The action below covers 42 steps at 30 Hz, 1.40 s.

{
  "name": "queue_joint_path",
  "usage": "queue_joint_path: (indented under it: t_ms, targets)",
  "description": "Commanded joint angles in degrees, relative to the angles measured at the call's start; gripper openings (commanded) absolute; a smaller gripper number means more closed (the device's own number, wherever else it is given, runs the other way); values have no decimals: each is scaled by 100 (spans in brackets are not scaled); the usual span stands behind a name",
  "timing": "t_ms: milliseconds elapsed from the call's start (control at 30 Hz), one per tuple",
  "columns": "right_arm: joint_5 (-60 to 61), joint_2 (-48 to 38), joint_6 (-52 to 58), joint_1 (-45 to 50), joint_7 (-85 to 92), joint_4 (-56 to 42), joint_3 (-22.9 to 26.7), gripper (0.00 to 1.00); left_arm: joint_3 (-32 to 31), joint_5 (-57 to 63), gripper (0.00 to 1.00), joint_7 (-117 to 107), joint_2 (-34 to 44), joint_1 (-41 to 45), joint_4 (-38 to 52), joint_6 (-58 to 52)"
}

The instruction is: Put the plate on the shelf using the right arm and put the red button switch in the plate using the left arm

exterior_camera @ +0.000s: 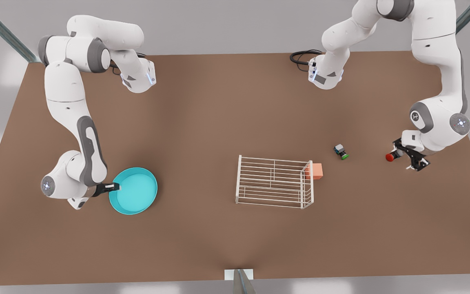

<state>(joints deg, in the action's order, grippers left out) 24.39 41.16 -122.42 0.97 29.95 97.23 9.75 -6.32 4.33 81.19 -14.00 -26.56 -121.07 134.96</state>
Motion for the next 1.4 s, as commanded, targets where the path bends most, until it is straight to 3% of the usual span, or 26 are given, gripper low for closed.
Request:
queue_joint_path:
  t_ms: [0,33,133,167,200,467,533,667,800,900,1033,1167,1367]
  targets:
    - [-4,7,-204,0,240,-2,-8,36,-1,235,100,1945,-7,-60,-4,-242]
    - [-4,-20,-195,0,222,-11,-8,28,8,235,100,1875,-59,-112,-13,-277]
    - [-30,-248,-10,18,38,-11,-8,27,8,235,100,1831,-182,-288,-83,-277]
    - [-30,-248,-10,18,64,-11,-8,19,8,235,100,1831,-209,-323,-127,-268]
    - [-30,-248,-10,18,90,-2,-8,18,8,235,100,1839,-226,-385,-154,-233]
    - [-575,-1725,921,396,29,-46,-8,19,8,243,100,1892,-385,-622,-374,382]
    - [-970,-1760,983,413,-50,-283,-228,19,8,252,100,1901,-525,-684,-374,751]
    - [-1226,-1751,1879,1362,-1922,-1162,-228,20,8,252,100,1901,-604,-701,-312,786]
    - [-1199,-1936,2143,2039,-3425,-1320,-219,20,8,252,100,1910,-833,-772,-312,1120]
    - [-1191,-1883,2134,2478,-4673,-1593,-325,20,8,252,100,1954,-894,-860,-312,1243]
    - [-1164,-978,2038,2953,-6088,-2832,-404,20,-1,252,100,1997,-1009,-1018,-330,1481]
    - [-1164,-477,1871,3234,-7125,-3394,-624,20,-1,252,100,2015,-1088,-1088,-417,1489]
    - [-1173,-2,772,3744,-8303,-3403,-799,22,-10,243,100,1989,-1088,-1088,-532,1489]
